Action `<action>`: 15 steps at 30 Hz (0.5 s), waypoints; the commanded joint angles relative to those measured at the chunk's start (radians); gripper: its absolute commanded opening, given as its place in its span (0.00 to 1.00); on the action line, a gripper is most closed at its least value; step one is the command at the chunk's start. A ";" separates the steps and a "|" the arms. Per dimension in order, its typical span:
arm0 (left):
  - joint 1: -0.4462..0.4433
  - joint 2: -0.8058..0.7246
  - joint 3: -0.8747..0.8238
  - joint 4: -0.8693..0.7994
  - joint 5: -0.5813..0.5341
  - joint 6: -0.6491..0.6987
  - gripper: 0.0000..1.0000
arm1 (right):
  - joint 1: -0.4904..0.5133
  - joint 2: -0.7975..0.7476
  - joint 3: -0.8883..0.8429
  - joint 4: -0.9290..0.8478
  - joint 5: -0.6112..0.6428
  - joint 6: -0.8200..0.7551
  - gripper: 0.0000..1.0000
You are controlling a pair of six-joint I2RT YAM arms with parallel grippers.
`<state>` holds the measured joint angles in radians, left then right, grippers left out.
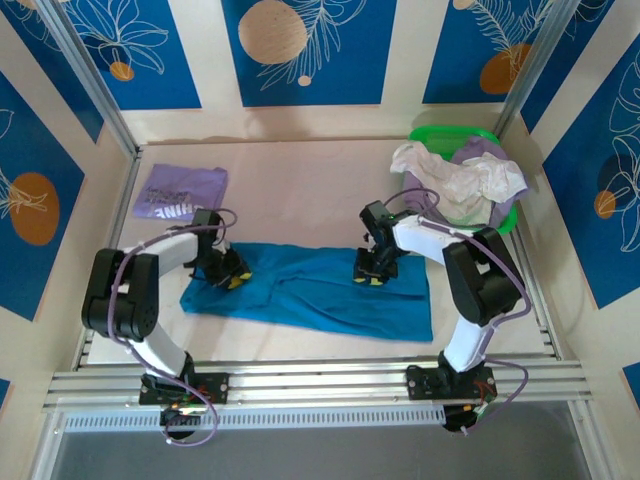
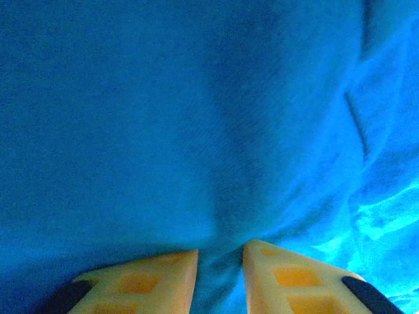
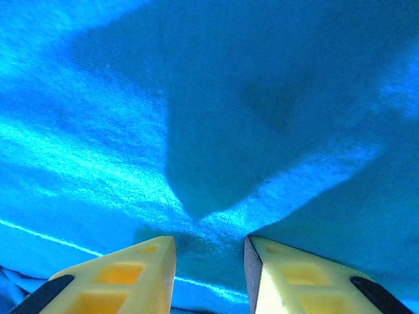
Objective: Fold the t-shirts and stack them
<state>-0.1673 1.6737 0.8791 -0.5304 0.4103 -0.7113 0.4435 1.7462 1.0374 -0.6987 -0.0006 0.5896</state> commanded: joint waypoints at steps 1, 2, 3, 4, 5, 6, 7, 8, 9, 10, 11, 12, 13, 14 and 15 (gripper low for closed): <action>-0.051 0.139 0.024 0.071 -0.031 -0.022 0.29 | -0.034 -0.056 -0.052 -0.028 0.011 0.016 0.36; -0.063 0.169 0.057 0.070 -0.032 -0.022 0.29 | -0.044 -0.073 -0.065 -0.035 0.014 0.015 0.36; -0.074 0.201 0.094 0.064 -0.031 -0.022 0.29 | -0.053 -0.090 -0.072 -0.042 0.014 0.011 0.36; -0.080 0.228 0.130 0.058 -0.032 -0.020 0.29 | -0.060 -0.105 -0.080 -0.046 0.014 0.006 0.36; -0.085 0.260 0.175 0.046 -0.034 -0.016 0.29 | -0.066 -0.125 -0.086 -0.049 0.009 0.000 0.36; -0.089 0.292 0.224 0.035 -0.036 -0.012 0.29 | -0.073 -0.140 -0.091 -0.054 0.005 -0.006 0.36; -0.090 0.319 0.263 0.025 -0.038 -0.008 0.29 | -0.077 -0.151 -0.091 -0.062 0.000 -0.012 0.36; -0.090 0.350 0.316 0.015 -0.035 -0.002 0.29 | -0.080 -0.166 -0.090 -0.067 -0.005 -0.021 0.36; -0.092 0.377 0.367 0.002 -0.029 0.005 0.29 | -0.080 -0.179 -0.089 -0.075 -0.004 -0.027 0.36; -0.092 0.395 0.411 -0.011 -0.026 0.012 0.30 | -0.081 -0.190 -0.085 -0.081 -0.007 -0.031 0.36; -0.093 0.409 0.462 -0.035 -0.021 0.021 0.30 | -0.081 -0.199 -0.084 -0.088 -0.012 -0.039 0.36; -0.096 0.417 0.511 -0.061 -0.023 0.029 0.30 | -0.081 -0.210 -0.082 -0.095 -0.018 -0.043 0.36; -0.096 0.416 0.547 -0.083 -0.026 0.037 0.30 | -0.081 -0.216 -0.079 -0.099 -0.027 -0.047 0.36; -0.099 0.408 0.581 -0.108 -0.032 0.043 0.31 | -0.080 -0.222 -0.078 -0.107 -0.032 -0.050 0.37; -0.099 0.395 0.606 -0.124 -0.034 0.047 0.31 | -0.078 -0.229 -0.077 -0.112 -0.036 -0.050 0.37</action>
<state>-0.2588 2.0609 1.4227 -0.5537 0.4431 -0.7006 0.3660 1.5455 0.9527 -0.7605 -0.0010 0.5632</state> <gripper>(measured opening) 0.311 0.367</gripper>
